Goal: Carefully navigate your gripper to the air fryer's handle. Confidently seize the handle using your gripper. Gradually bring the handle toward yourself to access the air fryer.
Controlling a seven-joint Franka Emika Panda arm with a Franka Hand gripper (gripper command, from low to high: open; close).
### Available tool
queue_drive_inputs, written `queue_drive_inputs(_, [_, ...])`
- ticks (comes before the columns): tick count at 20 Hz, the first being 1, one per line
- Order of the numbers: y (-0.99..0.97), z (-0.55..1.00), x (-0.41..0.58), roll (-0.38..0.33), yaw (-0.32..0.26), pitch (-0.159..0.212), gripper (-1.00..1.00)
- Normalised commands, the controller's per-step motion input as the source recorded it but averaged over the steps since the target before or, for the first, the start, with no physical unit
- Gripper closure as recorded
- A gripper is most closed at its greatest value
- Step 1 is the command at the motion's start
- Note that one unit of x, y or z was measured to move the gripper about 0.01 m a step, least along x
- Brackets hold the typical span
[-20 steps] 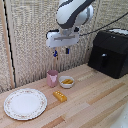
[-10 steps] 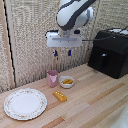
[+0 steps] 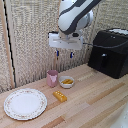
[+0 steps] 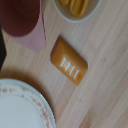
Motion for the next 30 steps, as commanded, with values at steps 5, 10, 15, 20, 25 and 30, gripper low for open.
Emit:
queue_drive_inputs(5, [-0.09,-0.05,0.125,-0.375,-0.193,0.0,-1.0])
queue_drive_inputs(10, [-0.1,-0.07,0.091,-0.375,-0.168,-0.01,-1.0])
queue_drive_inputs(15, [-0.08,-0.03,0.007,-0.375,-0.083,-0.069,-1.0])
queue_drive_inputs(20, [-0.1,-0.01,0.0,-0.375,-0.027,-0.11,-1.0])
queue_drive_inputs(25, [-0.34,-0.15,0.048,-0.332,0.063,-0.101,-1.0])
queue_drive_inputs(30, [-0.52,-0.29,0.0,-0.163,0.124,-0.074,-1.0])
